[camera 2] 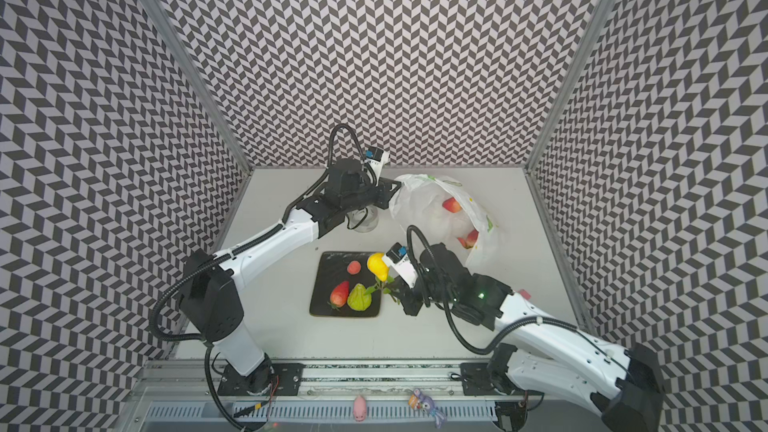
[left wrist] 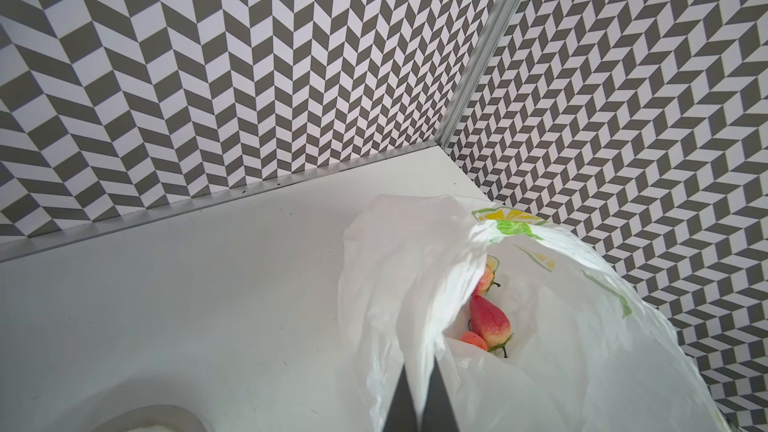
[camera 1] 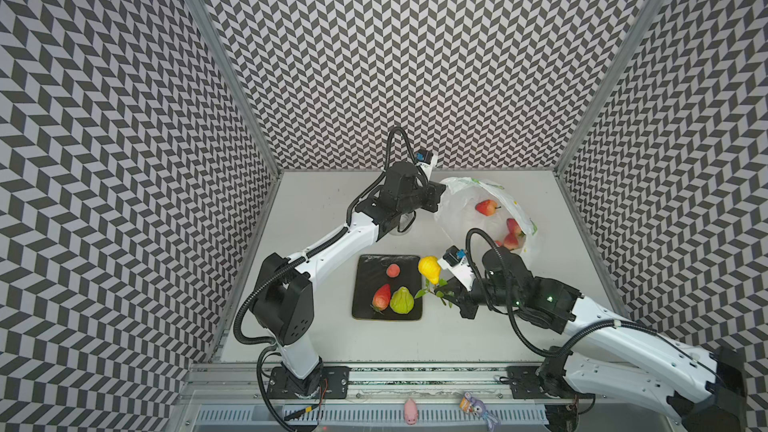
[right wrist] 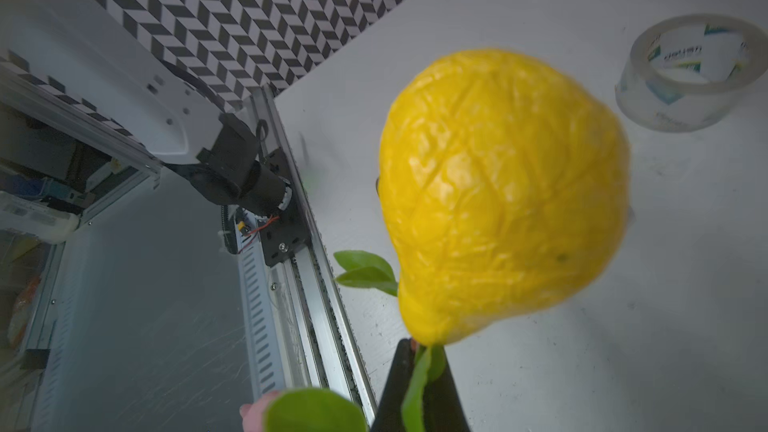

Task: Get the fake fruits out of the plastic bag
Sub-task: 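Carry the yellow pear with the right gripper over the black tray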

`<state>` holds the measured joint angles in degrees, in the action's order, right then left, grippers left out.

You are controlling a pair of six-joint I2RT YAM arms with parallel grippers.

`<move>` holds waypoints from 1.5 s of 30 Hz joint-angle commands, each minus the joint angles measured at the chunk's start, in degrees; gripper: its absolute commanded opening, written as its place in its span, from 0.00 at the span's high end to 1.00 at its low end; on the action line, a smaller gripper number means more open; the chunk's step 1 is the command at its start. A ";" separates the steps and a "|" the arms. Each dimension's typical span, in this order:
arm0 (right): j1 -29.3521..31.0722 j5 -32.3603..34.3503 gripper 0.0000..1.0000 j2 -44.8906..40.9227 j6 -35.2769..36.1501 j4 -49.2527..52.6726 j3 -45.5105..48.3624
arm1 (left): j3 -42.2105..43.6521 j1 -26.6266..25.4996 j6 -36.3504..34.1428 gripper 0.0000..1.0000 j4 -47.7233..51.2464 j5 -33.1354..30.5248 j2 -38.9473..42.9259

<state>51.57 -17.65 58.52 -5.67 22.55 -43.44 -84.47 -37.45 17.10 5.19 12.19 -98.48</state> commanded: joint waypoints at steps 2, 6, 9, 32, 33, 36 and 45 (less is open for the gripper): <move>0.28 2.36 0.98 6.24 -3.12 -1.99 0.29 | -2.04 0.35 -1.02 1.00 2.10 -1.98 0.13; 0.28 5.91 0.98 12.73 -5.60 -5.97 0.13 | -2.19 0.19 -1.02 1.00 2.41 -2.22 0.16; 0.28 9.53 0.98 16.28 -7.04 -7.93 -0.67 | -2.27 0.10 -1.19 1.00 2.72 -2.57 0.37; -1.60 4.07 0.98 36.53 5.16 -12.03 -13.05 | -2.81 -0.25 -1.81 1.00 2.94 -2.97 0.46; -1.73 3.20 0.98 37.19 5.49 -11.92 -13.39 | -2.73 -0.29 -1.81 1.00 2.97 -3.01 0.45; -1.74 1.26 0.96 38.88 6.00 -11.39 -14.03 | -2.72 -0.28 -1.99 1.00 2.93 -3.08 0.45; -1.91 -0.19 0.76 40.36 5.31 -11.66 -13.24 | -2.90 -0.27 -2.07 1.00 2.97 -3.08 0.39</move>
<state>49.84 -16.56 98.35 -1.04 12.01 -56.31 -85.47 -37.47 15.64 7.90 9.69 -98.48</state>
